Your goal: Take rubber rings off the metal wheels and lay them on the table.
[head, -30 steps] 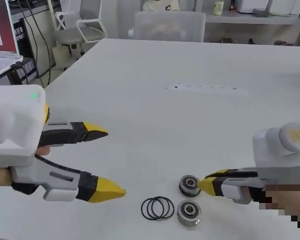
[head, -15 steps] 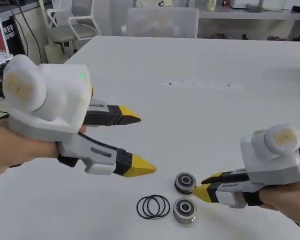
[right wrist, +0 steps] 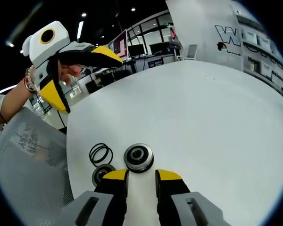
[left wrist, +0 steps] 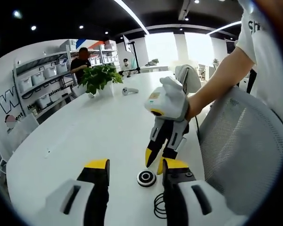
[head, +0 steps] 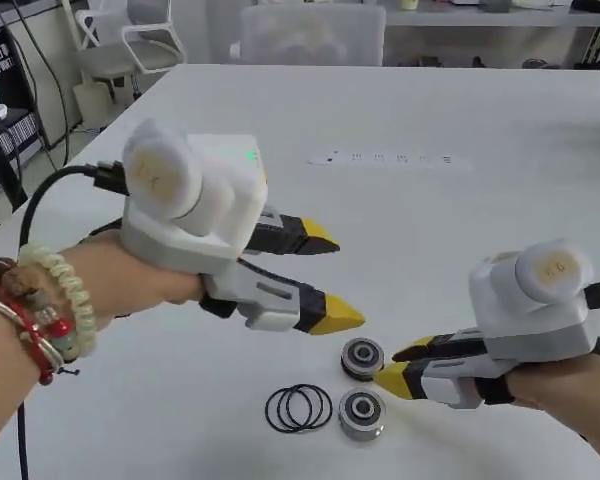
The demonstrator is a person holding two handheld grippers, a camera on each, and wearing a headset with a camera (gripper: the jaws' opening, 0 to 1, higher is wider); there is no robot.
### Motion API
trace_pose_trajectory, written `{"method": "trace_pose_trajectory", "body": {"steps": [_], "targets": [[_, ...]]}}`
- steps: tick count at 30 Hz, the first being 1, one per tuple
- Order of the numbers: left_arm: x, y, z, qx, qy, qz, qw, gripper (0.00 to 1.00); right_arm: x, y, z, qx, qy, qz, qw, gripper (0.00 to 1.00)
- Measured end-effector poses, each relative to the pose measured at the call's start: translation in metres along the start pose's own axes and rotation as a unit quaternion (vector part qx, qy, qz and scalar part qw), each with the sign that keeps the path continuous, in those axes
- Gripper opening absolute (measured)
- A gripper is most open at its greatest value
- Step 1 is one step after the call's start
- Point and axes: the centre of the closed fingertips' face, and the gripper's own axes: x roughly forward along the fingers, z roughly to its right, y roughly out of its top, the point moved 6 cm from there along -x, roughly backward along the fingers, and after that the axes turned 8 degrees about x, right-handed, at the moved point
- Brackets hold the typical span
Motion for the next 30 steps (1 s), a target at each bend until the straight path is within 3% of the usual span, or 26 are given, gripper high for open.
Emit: {"method": "trace_pose_trajectory", "body": {"steps": [5, 12, 16, 20, 23, 25, 30], "targets": [[0.021, -0.014, 0.005, 0.003, -0.008, -0.009, 0.9999, 0.38, 0.001, -0.001, 0.0, -0.003, 0.001, -0.001, 1.0, 0.2], [0.037, -0.032, 0.012, -0.003, -0.019, -0.033, 0.9993, 0.33, 0.001, 0.0, 0.0, -0.003, 0.002, 0.0, 1.0, 0.19], [0.044, -0.041, 0.012, -0.012, -0.009, -0.04, 0.9991, 0.29, 0.002, -0.001, -0.001, -0.007, 0.003, -0.002, 1.0, 0.19], [0.05, -0.047, 0.011, -0.033, 0.012, -0.026, 0.999, 0.24, 0.004, -0.001, -0.002, -0.012, 0.002, -0.002, 0.9999, 0.2], [0.054, -0.057, 0.016, -0.024, 0.007, -0.04, 0.9989, 0.17, 0.004, 0.0, -0.002, -0.015, 0.001, 0.0, 0.9999, 0.22], [0.057, -0.061, 0.021, -0.028, -0.001, -0.047, 0.9985, 0.18, 0.004, 0.0, -0.002, -0.018, 0.002, 0.001, 0.9998, 0.22], [0.058, -0.06, 0.024, -0.035, -0.006, -0.042, 0.9985, 0.13, 0.006, 0.0, -0.002, -0.024, 0.0, 0.001, 0.9997, 0.21]]}}
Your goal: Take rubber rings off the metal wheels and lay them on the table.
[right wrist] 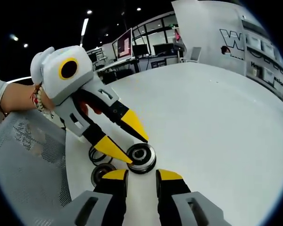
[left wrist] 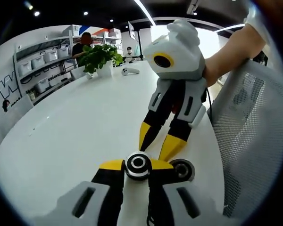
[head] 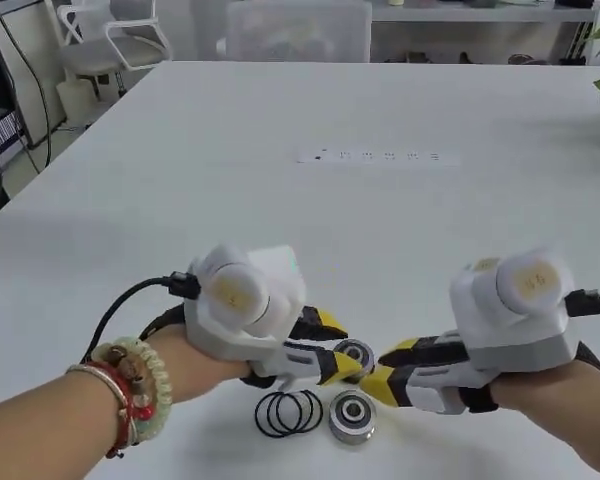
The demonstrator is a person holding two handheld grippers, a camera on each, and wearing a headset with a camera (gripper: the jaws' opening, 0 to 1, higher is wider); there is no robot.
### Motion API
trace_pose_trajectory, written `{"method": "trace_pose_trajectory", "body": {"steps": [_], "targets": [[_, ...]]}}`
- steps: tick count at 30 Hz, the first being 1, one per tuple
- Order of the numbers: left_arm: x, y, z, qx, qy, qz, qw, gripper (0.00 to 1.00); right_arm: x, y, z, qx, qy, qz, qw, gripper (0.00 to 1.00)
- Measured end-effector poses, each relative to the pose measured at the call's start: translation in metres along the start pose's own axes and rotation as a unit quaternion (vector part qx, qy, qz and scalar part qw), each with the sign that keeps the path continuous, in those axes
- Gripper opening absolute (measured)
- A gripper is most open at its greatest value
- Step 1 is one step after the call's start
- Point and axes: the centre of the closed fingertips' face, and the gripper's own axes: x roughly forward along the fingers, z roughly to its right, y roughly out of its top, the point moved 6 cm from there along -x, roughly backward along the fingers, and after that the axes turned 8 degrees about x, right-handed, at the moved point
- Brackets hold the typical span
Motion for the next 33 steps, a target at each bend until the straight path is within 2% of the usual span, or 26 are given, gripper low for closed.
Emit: {"method": "trace_pose_trajectory", "body": {"steps": [9, 13, 15, 17, 18, 20, 25, 33], "targets": [[0.0011, -0.001, 0.0013, -0.015, 0.0, 0.005, 0.9999, 0.07, 0.002, 0.0011, 0.0004, 0.001, -0.003, 0.009, 1.0, 0.21], [0.0007, -0.0035, 0.0011, -0.051, 0.002, 0.014, 0.9986, 0.07, 0.0047, 0.0011, -0.0007, 0.006, -0.001, 0.013, 0.9999, 0.21], [0.0006, -0.0032, 0.0023, -0.045, 0.0, 0.016, 0.9989, 0.07, 0.0054, 0.0005, -0.0014, -0.005, 0.001, 0.011, 0.9999, 0.18], [0.0009, -0.0032, 0.0031, -0.046, 0.002, 0.015, 0.9988, 0.07, 0.0049, 0.0006, -0.0009, -0.035, -0.004, 0.006, 0.9994, 0.17], [0.001, -0.0029, 0.0034, -0.046, 0.003, 0.015, 0.9988, 0.07, 0.0049, 0.0008, -0.0015, -0.03, -0.005, 0.007, 0.9995, 0.17], [0.0011, -0.0033, 0.0033, -0.047, 0.003, 0.016, 0.9988, 0.07, 0.0034, -0.0011, 0.0003, -0.048, -0.013, -0.007, 0.9987, 0.14], [0.001, -0.0038, 0.0037, -0.05, 0.004, 0.014, 0.9986, 0.07, 0.0033, 0.0007, -0.0017, -0.071, -0.015, -0.007, 0.9973, 0.09], [0.001, -0.0052, 0.0044, -0.054, 0.008, 0.016, 0.9984, 0.07, 0.0035, 0.0004, -0.0013, -0.074, -0.019, -0.01, 0.997, 0.05]]}}
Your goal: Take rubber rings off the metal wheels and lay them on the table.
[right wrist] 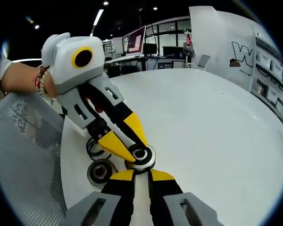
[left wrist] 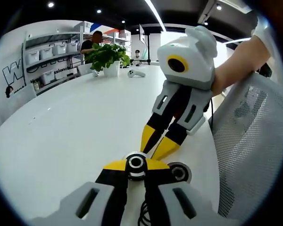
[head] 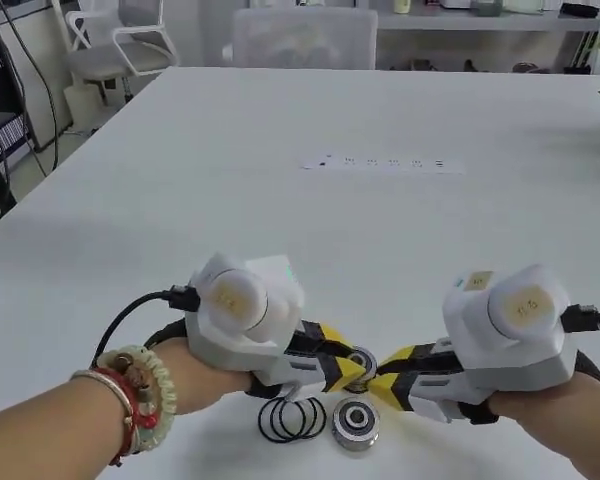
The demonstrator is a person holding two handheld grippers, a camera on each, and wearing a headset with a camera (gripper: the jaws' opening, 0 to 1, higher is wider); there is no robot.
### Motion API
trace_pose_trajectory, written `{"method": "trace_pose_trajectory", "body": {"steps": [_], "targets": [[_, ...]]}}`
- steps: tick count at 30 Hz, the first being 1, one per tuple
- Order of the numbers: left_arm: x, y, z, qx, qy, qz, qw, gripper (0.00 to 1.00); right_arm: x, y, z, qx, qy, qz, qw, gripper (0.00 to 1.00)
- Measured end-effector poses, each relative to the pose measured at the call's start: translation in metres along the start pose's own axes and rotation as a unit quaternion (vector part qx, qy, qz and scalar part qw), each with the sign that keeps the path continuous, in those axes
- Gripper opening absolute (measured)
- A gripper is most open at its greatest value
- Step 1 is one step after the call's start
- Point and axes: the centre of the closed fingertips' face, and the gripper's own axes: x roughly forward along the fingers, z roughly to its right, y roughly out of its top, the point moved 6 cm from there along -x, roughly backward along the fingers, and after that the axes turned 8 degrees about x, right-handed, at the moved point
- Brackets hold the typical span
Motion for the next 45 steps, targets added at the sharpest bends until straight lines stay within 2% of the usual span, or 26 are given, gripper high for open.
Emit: {"method": "trace_pose_trajectory", "body": {"steps": [1, 6, 7, 9, 10, 13, 22, 24, 25, 27, 28, 29, 32, 37, 45], "targets": [[0.0, 0.0, 0.0, 0.0, 0.001, 0.0, 1.0, 0.07, 0.0, 0.0, 0.001, -0.002, -0.004, -0.003, 1.0, 0.0], [0.0, 0.0, 0.001, 0.0, 0.002, -0.001, 1.0, 0.07, 0.0, 0.0, 0.003, 0.02, -0.007, -0.002, 0.9998, 0.0], [0.0, -0.001, 0.001, 0.0, 0.003, -0.001, 1.0, 0.07, 0.0, 0.0, 0.003, 0.062, -0.006, -0.002, 0.998, 0.0], [0.0, 0.0, 0.001, 0.0, 0.002, -0.001, 1.0, 0.07, 0.0, -0.001, 0.005, 0.115, 0.0, -0.001, 0.9934, 0.0], [-0.001, 0.0, 0.001, 0.001, 0.001, -0.001, 1.0, 0.07, -0.001, -0.002, 0.006, 0.151, 0.005, 0.001, 0.9885, 0.0], [-0.001, 0.0, 0.001, 0.003, 0.001, -0.002, 1.0, 0.07, -0.004, -0.002, 0.009, 0.2, 0.015, 0.011, 0.9796, 0.0], [-0.001, -0.001, 0.002, 0.008, -0.001, 0.002, 1.0, 0.07, -0.007, -0.003, 0.008, 0.218, 0.021, 0.014, 0.9757, 0.0], [-0.001, -0.001, 0.002, 0.008, -0.001, 0.003, 1.0, 0.07, -0.008, -0.003, 0.008, 0.222, 0.023, 0.017, 0.9746, 0.0], [-0.001, -0.001, 0.002, 0.008, -0.002, 0.003, 1.0, 0.07, -0.01, 0.0, 0.01, 0.22, 0.019, 0.029, 0.9748, 0.0], [-0.001, -0.001, 0.002, 0.007, -0.001, 0.004, 1.0, 0.07, -0.012, 0.0, 0.01, 0.235, 0.025, 0.029, 0.9712, 0.0], [-0.001, -0.001, 0.002, 0.007, -0.002, 0.004, 1.0, 0.07, -0.012, 0.001, 0.01, 0.247, 0.029, 0.037, 0.9678, 0.0], [-0.001, -0.002, 0.002, 0.007, -0.001, 0.005, 1.0, 0.07, -0.013, 0.001, 0.01, 0.251, 0.03, 0.036, 0.9669, 0.0], [-0.001, -0.002, 0.002, 0.006, -0.002, 0.005, 1.0, 0.07, -0.012, 0.001, 0.007, 0.251, 0.03, 0.034, 0.9668, 0.0], [-0.002, -0.002, 0.003, 0.006, 0.0, 0.006, 1.0, 0.07, -0.012, 0.0, 0.006, 0.241, 0.027, 0.03, 0.9698, 0.0], [-0.002, -0.005, 0.003, -0.004, 0.005, 0.03, 0.9995, 0.07, -0.012, 0.001, 0.007, 0.254, 0.027, 0.034, 0.9663, 0.0]]}}
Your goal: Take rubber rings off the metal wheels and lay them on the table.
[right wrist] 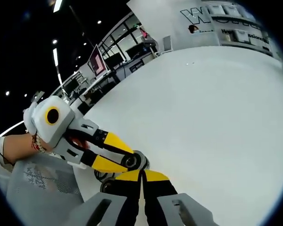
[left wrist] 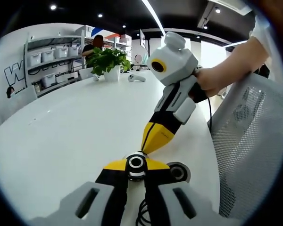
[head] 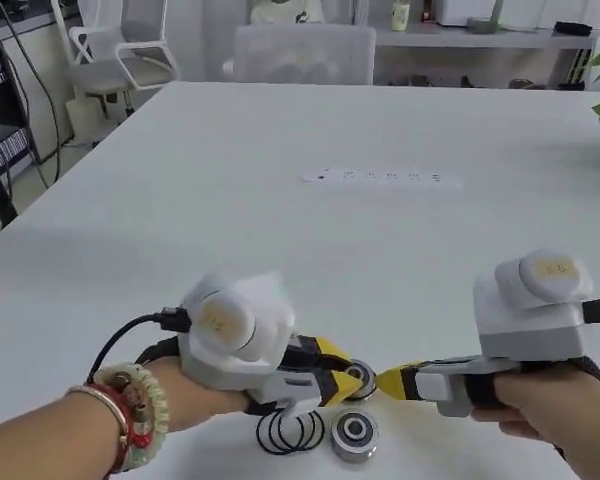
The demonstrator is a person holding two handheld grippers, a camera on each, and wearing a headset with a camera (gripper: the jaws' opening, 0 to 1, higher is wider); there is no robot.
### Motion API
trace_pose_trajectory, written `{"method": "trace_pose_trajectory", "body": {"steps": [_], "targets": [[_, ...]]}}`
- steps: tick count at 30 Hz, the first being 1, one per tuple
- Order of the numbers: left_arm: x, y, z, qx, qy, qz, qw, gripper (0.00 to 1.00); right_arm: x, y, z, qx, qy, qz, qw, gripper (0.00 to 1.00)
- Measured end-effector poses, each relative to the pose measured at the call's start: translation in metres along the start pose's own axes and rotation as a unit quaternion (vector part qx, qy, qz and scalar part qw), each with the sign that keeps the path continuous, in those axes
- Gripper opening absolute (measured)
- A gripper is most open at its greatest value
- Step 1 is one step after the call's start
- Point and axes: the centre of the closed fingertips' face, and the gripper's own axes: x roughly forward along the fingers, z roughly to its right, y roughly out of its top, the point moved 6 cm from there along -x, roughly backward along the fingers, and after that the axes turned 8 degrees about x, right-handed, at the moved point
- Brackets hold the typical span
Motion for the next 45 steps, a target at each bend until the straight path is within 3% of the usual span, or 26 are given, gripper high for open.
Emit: {"method": "trace_pose_trajectory", "body": {"steps": [10, 13, 18, 33, 45], "targets": [[0.001, 0.002, 0.001, 0.002, 0.0, -0.006, 1.0, 0.07, 0.0, 0.002, 0.0, 0.031, 0.006, 0.004, 0.9995, 0.0], [0.002, 0.003, 0.002, 0.006, 0.005, -0.008, 0.9999, 0.07, 0.0, 0.004, -0.004, 0.001, -0.009, 0.002, 1.0, 0.0], [0.002, 0.002, 0.001, 0.001, 0.006, -0.008, 1.0, 0.07, 0.0, 0.004, -0.004, 0.008, -0.009, 0.004, 0.9999, 0.0], [0.002, 0.003, 0.0, 0.001, 0.006, -0.006, 1.0, 0.07, 0.001, 0.007, -0.01, -0.026, -0.021, -0.001, 0.9994, 0.0], [0.002, 0.003, 0.0, -0.001, 0.008, -0.005, 1.0, 0.08, 0.002, 0.009, -0.013, -0.032, -0.02, -0.001, 0.9993, 0.0]]}}
